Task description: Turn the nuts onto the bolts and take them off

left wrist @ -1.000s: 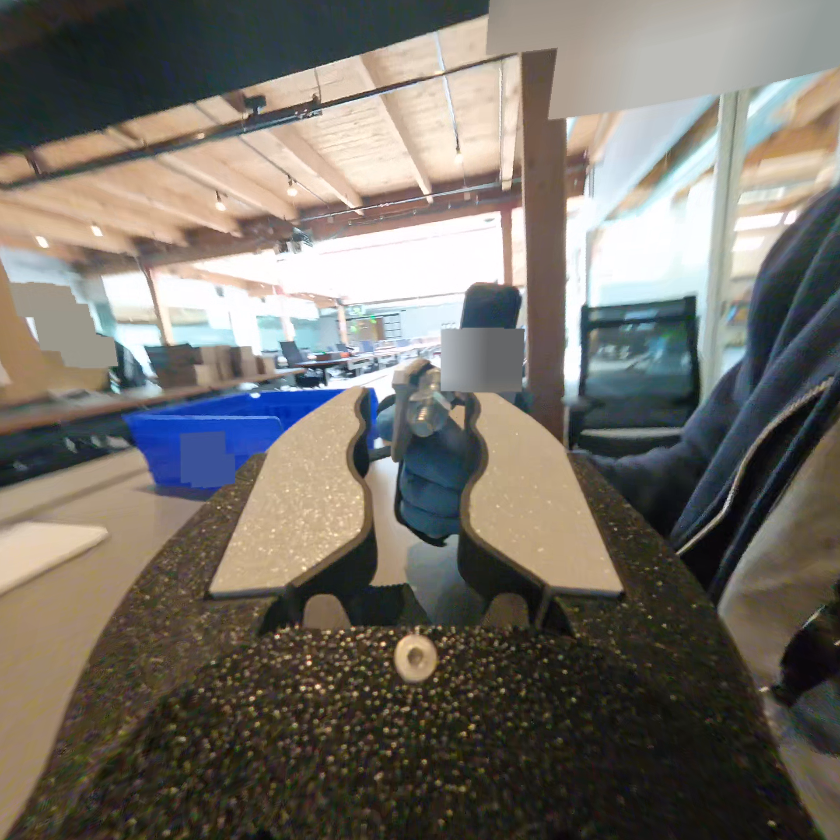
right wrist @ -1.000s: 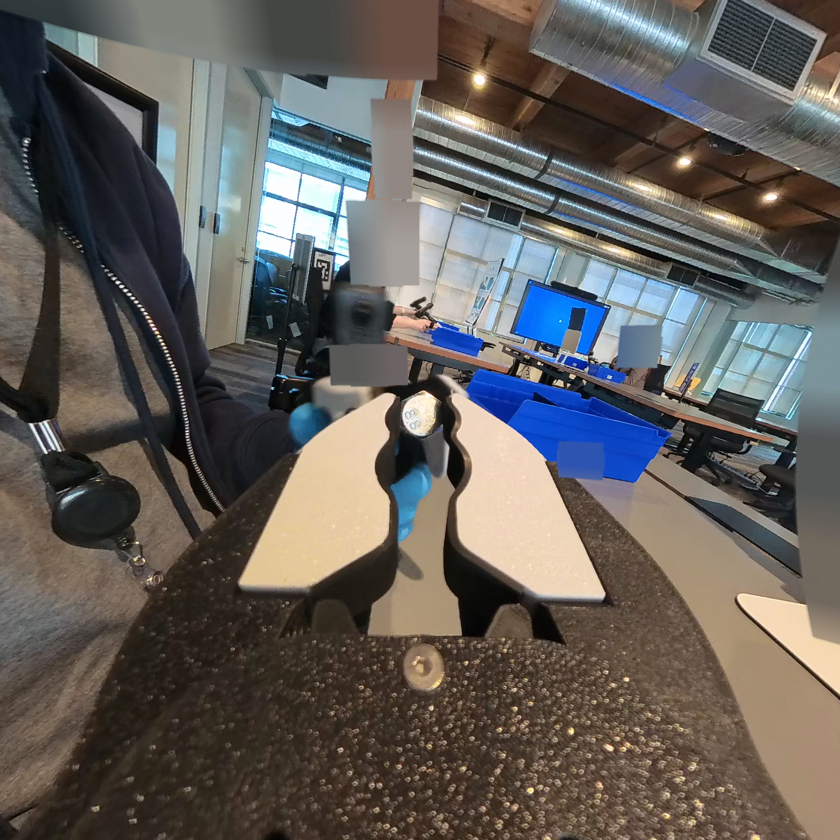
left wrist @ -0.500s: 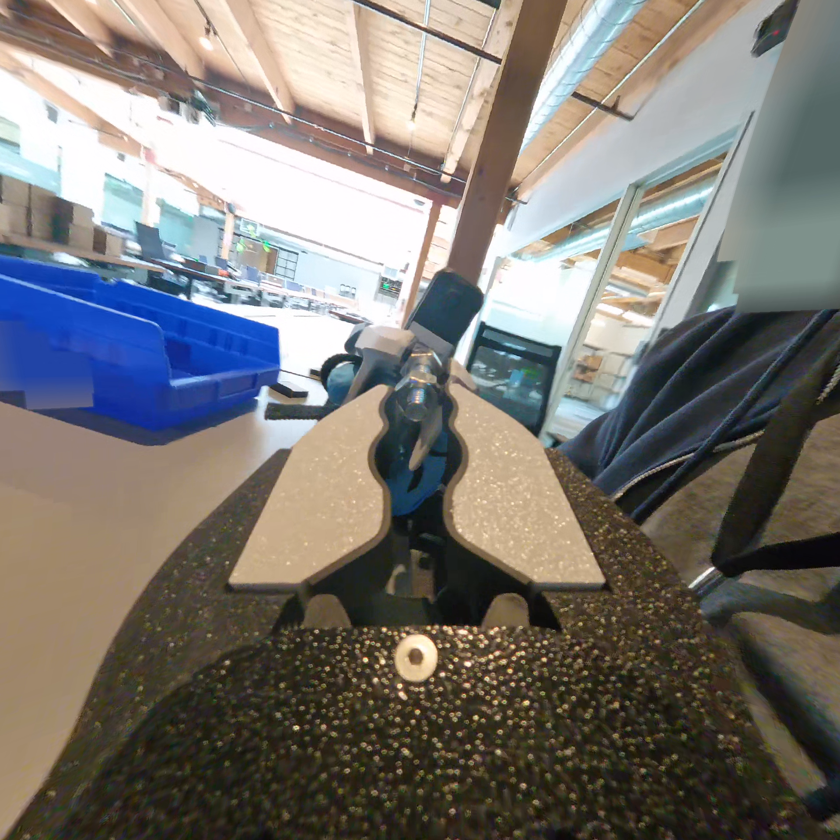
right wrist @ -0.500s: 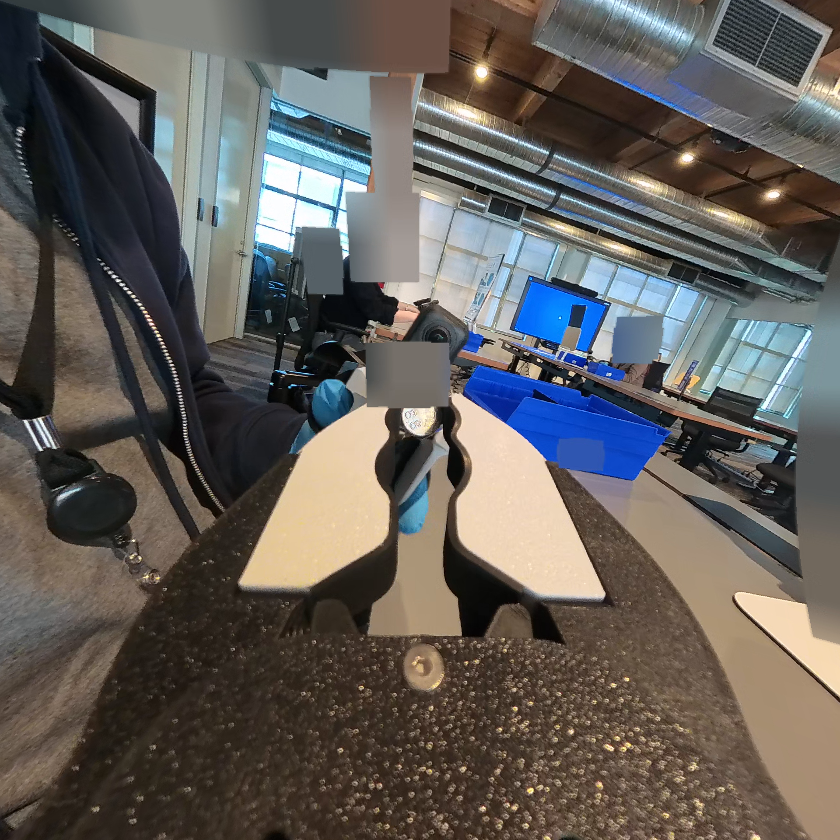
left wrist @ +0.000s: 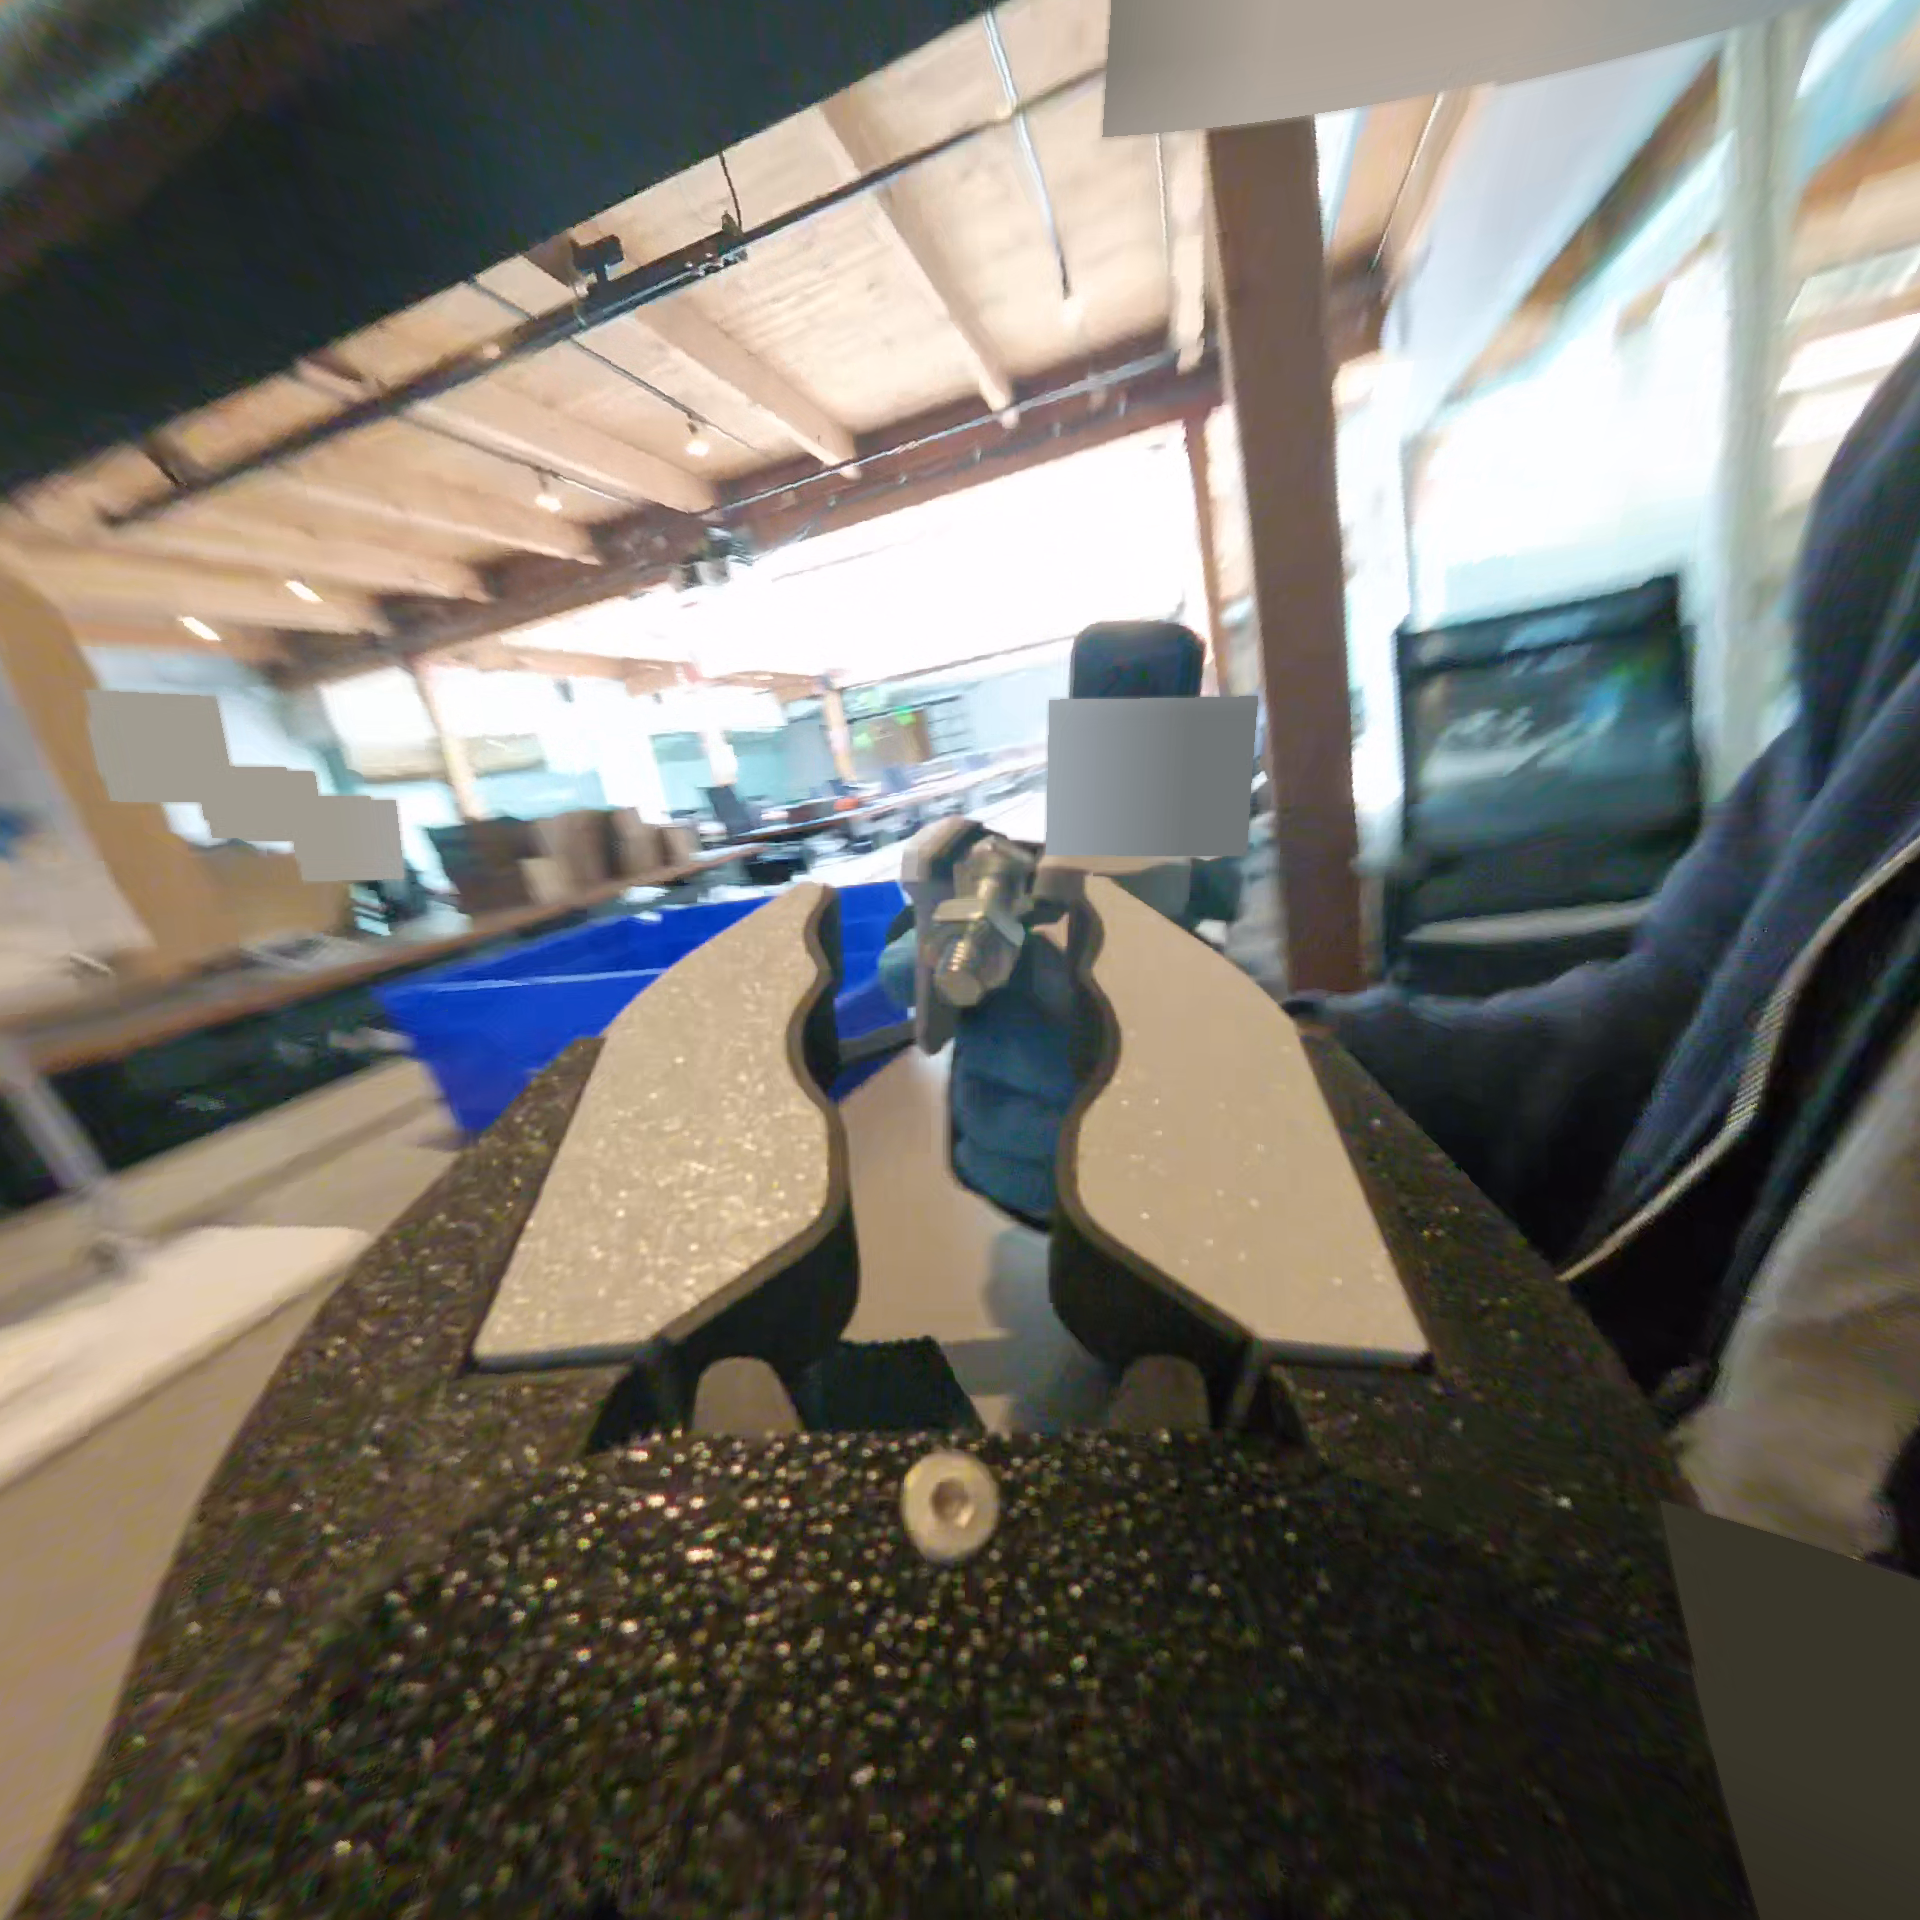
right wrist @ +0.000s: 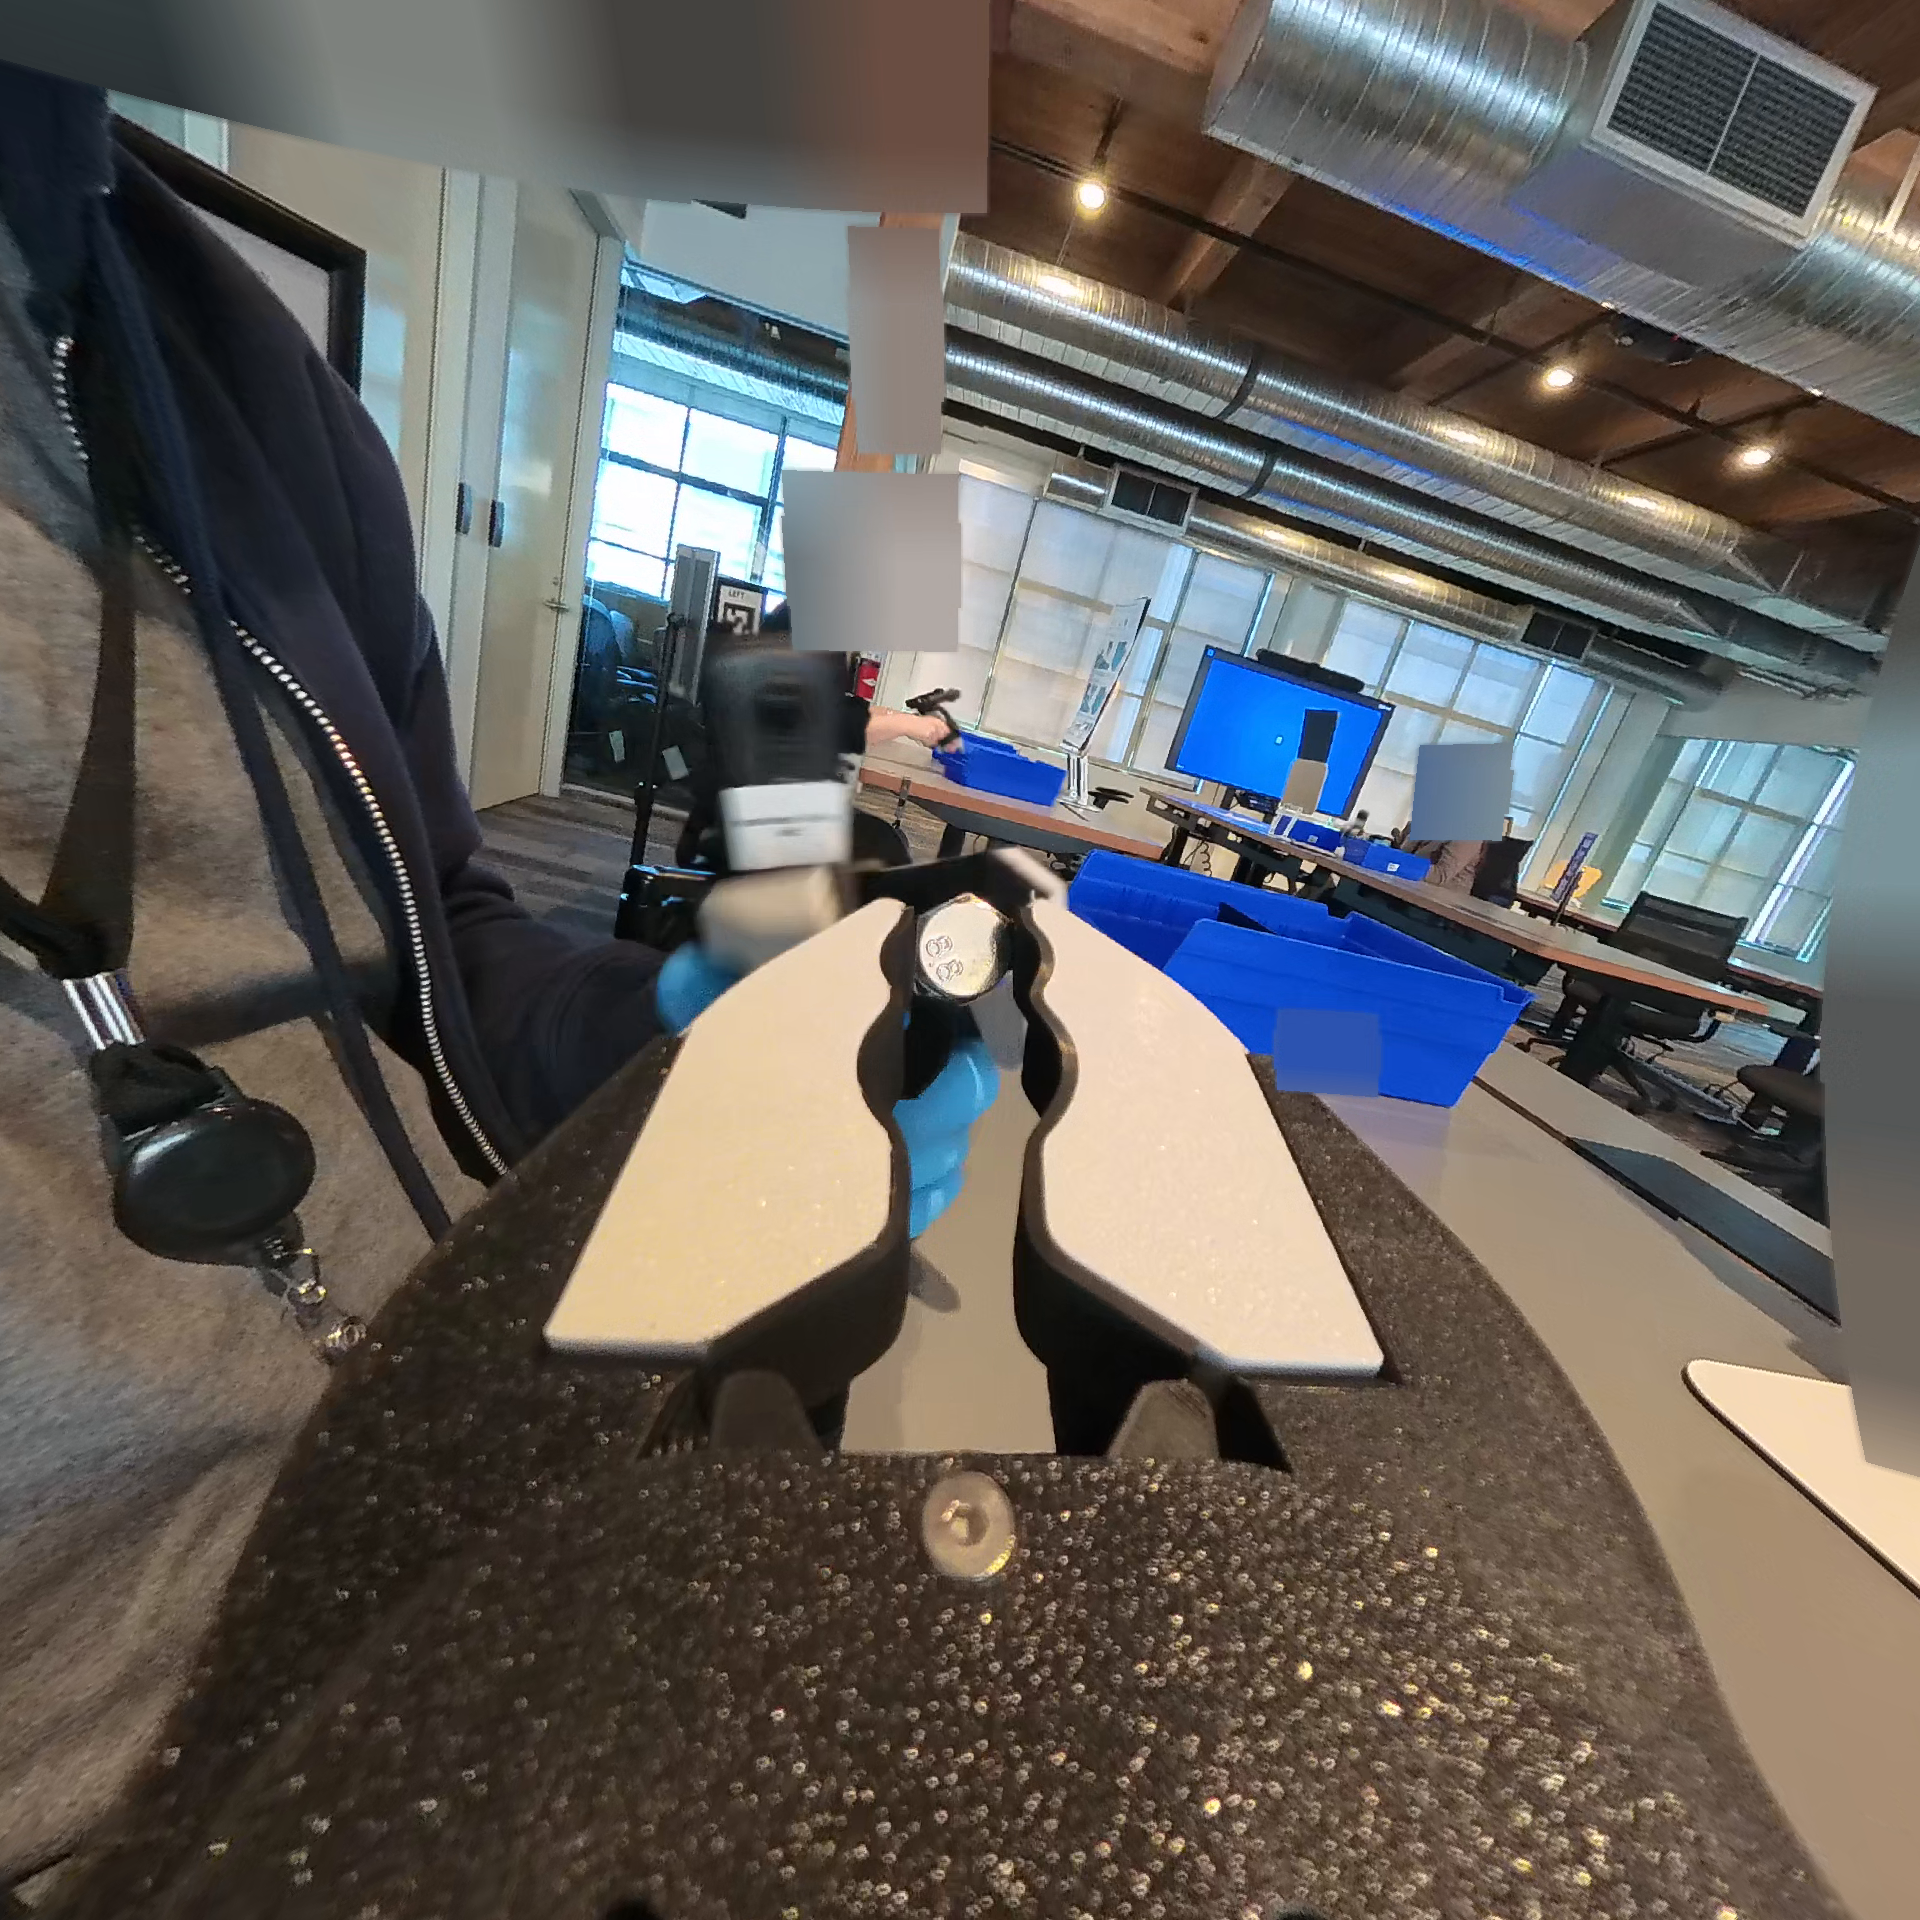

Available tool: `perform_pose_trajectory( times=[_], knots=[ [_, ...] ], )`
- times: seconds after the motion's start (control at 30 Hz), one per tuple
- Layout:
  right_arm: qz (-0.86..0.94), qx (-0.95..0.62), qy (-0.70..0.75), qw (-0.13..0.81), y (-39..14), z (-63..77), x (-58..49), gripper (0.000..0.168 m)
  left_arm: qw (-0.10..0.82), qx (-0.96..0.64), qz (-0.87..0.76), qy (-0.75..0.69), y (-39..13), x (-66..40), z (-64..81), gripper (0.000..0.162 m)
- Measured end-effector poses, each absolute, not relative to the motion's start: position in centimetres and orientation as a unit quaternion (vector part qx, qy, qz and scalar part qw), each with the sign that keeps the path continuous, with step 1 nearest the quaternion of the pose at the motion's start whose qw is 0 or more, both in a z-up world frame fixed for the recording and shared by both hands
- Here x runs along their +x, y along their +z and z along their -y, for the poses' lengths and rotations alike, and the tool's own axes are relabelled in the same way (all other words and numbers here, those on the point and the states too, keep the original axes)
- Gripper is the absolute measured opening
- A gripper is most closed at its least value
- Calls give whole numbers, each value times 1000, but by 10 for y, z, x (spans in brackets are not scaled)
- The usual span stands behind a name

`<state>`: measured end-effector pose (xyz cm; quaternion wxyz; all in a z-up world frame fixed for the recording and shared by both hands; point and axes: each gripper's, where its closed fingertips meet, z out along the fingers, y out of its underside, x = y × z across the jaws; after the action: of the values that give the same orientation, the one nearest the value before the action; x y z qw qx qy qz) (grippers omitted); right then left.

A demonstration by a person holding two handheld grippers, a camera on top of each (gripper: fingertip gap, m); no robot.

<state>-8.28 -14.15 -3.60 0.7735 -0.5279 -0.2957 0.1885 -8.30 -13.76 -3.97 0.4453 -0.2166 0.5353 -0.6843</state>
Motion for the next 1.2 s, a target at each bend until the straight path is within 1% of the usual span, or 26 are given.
perform_pose_trajectory(
  times=[0.1,0.23,0.33,0.43,0.5,0.57,0.63,0.7,0.8,0.83,0.87,0.93,1.0,1.1,1.2],
  knots=[
    [296,-528,189,773,-36,141,-83,17,319,-270,-495,-762,-38,-82,131,37],
    [296,-528,186,774,-36,141,-83,18,189,-309,-472,-804,-45,-79,130,31],
    [296,-529,185,773,-36,141,-83,18,137,-305,-472,-816,-47,-82,138,31],
    [299,-531,183,771,-38,140,-84,18,105,-309,-465,-823,-47,-83,141,30],
    [300,-533,182,770,-38,140,-84,18,104,-309,-477,-816,-49,-83,145,26],
    [302,-531,184,770,-38,141,-85,18,142,-305,-490,-804,-50,-82,145,17],
    [301,-532,184,769,-38,140,-85,18,214,-288,-510,-782,-50,-81,144,17],
    [302,-530,189,769,-38,141,-85,17,322,-250,-538,-738,-49,-81,144,17],
    [303,-530,188,769,-38,141,-86,18,516,-181,-580,-604,-52,-78,142,17],
    [302,-531,186,769,-38,140,-86,17,555,-166,-588,-565,-53,-77,141,22],
    [300,-530,187,771,-37,141,-85,17,569,-157,-591,-550,-54,-77,141,36],
    [296,-527,189,774,-36,141,-83,17,537,-168,-580,-589,-49,-79,144,45],
    [296,-527,190,774,-36,142,-83,18,475,-200,-548,-659,-42,-81,141,54],
    [297,-528,187,773,-36,141,-83,18,365,-260,-511,-734,-40,-79,133,47],
    [295,-527,187,775,-36,141,-83,17,244,-309,-488,-779,-45,-75,130,45]
  ],
)
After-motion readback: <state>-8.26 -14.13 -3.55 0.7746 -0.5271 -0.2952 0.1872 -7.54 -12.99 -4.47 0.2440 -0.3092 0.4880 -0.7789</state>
